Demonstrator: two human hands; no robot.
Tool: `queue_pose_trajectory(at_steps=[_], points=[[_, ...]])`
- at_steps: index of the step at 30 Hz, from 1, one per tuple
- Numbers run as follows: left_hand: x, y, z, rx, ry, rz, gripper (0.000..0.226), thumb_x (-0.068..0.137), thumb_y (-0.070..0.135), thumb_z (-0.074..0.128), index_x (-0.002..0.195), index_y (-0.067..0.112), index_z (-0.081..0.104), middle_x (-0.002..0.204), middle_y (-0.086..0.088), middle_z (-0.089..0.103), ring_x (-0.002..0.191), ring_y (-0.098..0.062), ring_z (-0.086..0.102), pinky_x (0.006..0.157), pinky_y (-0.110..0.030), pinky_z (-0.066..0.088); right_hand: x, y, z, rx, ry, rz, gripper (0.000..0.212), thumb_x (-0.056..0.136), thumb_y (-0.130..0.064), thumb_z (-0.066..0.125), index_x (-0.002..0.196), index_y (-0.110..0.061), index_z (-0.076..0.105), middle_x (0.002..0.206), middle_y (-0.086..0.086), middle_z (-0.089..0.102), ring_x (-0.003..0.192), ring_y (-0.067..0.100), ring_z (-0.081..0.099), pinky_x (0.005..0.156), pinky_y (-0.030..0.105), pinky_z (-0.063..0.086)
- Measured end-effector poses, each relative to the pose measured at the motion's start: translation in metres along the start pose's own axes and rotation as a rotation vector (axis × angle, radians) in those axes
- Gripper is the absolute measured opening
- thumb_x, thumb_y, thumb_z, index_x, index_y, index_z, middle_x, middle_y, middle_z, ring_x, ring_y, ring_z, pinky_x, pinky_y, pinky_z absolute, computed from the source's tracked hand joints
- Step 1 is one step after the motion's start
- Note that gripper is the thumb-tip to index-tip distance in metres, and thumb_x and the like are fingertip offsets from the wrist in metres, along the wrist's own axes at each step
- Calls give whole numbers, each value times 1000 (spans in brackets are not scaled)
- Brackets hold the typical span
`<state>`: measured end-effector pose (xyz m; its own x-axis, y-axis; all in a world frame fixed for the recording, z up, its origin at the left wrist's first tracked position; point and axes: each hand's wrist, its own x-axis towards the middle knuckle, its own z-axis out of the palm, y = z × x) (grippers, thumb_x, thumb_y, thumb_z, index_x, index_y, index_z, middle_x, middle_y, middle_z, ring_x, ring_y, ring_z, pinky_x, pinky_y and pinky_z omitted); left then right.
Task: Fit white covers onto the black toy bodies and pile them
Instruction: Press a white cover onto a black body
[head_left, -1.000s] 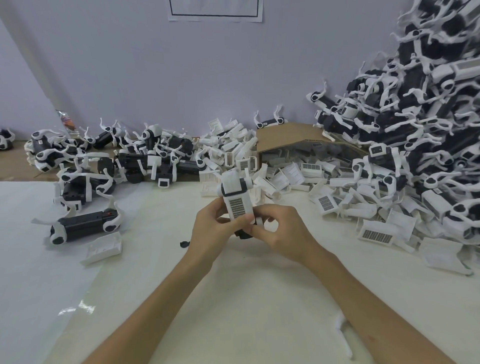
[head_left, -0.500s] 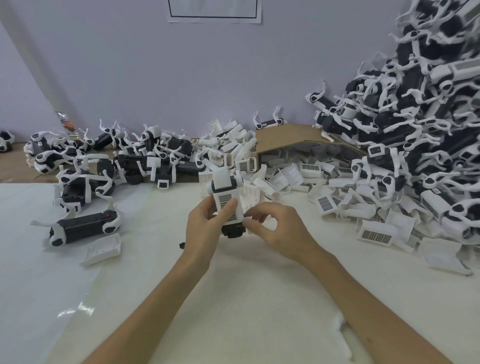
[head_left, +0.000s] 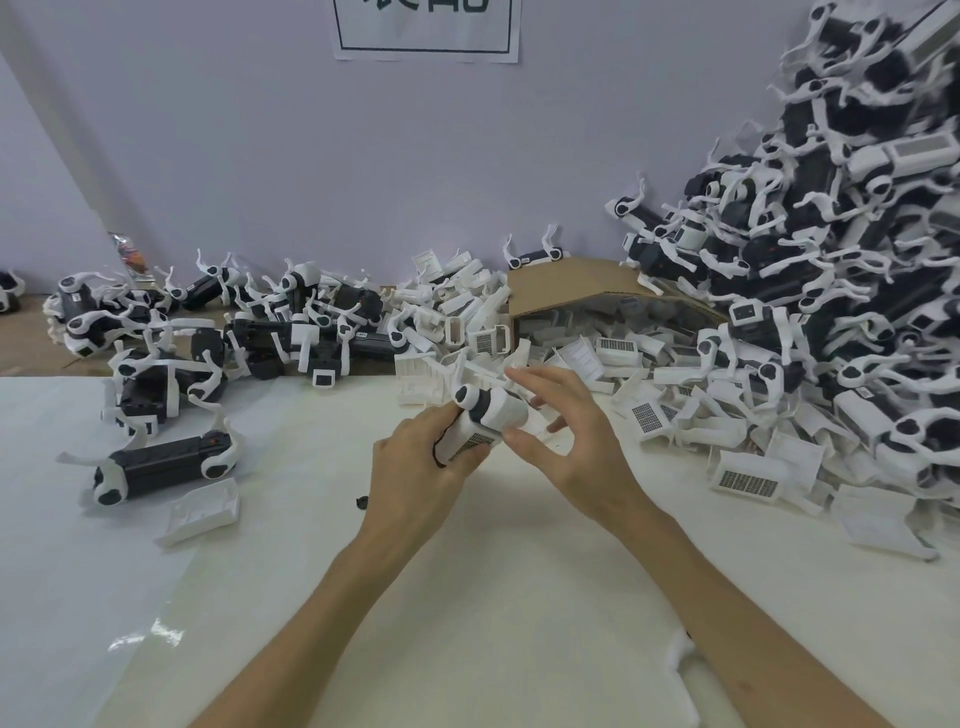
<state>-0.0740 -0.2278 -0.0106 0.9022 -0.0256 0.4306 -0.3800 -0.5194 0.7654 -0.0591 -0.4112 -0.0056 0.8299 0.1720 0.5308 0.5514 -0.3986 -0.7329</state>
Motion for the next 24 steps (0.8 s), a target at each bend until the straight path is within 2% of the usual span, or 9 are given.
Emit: queue_pose_trajectory(at_steps=[4, 6, 8, 11, 12, 16, 19, 22, 24], points=[[0, 0, 2, 140, -33, 34, 15, 93, 28, 69, 88, 31, 55, 81, 14, 61, 84, -17, 55, 85, -51, 48, 1, -2, 0, 42, 24, 25, 33, 82, -35, 72, 114, -33, 68, 118, -12, 60, 94, 10, 61, 77, 28, 51], [0, -1, 2, 142, -14, 36, 10, 92, 32, 70, 101, 31, 64, 90, 16, 64, 89, -15, 54, 89, -48, 46, 2, -2, 0, 104, -1, 72, 29, 82, -34, 71, 110, -31, 66, 106, -18, 65, 86, 7, 62, 73, 24, 51], [0, -1, 2, 164, 16, 3, 31, 89, 36, 73, 119, 31, 68, 109, 18, 64, 101, -13, 53, 96, -41, 41, 3, 0, -1, 123, -15, 105, 26, 82, -33, 70, 106, -29, 62, 98, -22, 65, 79, 7, 61, 71, 23, 51], [1, -2, 0, 187, 100, -20, 31, 91, 32, 71, 122, 28, 68, 122, 13, 58, 114, -15, 51, 99, -37, 37, 5, 5, -5, 140, -54, 206, 32, 83, -26, 72, 111, -28, 57, 92, -9, 66, 72, 24, 58, 73, 39, 53], [2, -4, -1, 159, 119, -38, 28, 93, 29, 69, 121, 26, 68, 124, 10, 57, 117, -15, 52, 99, -37, 38, 6, 7, -5, 128, -85, 244, 37, 85, -21, 73, 116, -29, 55, 93, -2, 66, 69, 23, 57, 74, 42, 53], [3, -6, -3, -58, 143, -162, 22, 99, 26, 61, 121, 29, 60, 129, 11, 48, 117, -11, 54, 85, -24, 42, 7, 7, -3, 144, -116, 319, 33, 92, -15, 68, 121, -30, 63, 97, 17, 66, 62, 15, 57, 65, 27, 51], [2, -6, -2, -175, 218, -185, 20, 103, 25, 52, 121, 27, 58, 131, 9, 47, 115, -8, 56, 75, -13, 39, 12, 2, -11, 319, -68, 389, 18, 95, -14, 64, 112, -18, 70, 87, 17, 67, 56, 21, 59, 62, 29, 53], [0, -5, -4, -201, 350, -127, 16, 103, 20, 49, 116, 26, 57, 127, 8, 47, 104, 3, 55, 80, -17, 40, 19, -4, -31, 443, -123, 469, 15, 97, -15, 61, 107, -16, 72, 85, 13, 68, 59, 25, 62, 61, 29, 55], [1, -4, -4, -225, 406, -127, 15, 103, 17, 49, 112, 26, 57, 124, 7, 46, 101, 1, 55, 88, -31, 44, 29, -9, -46, 438, -153, 533, 15, 96, -17, 62, 109, -14, 70, 84, 15, 67, 60, 25, 62, 61, 29, 55]])
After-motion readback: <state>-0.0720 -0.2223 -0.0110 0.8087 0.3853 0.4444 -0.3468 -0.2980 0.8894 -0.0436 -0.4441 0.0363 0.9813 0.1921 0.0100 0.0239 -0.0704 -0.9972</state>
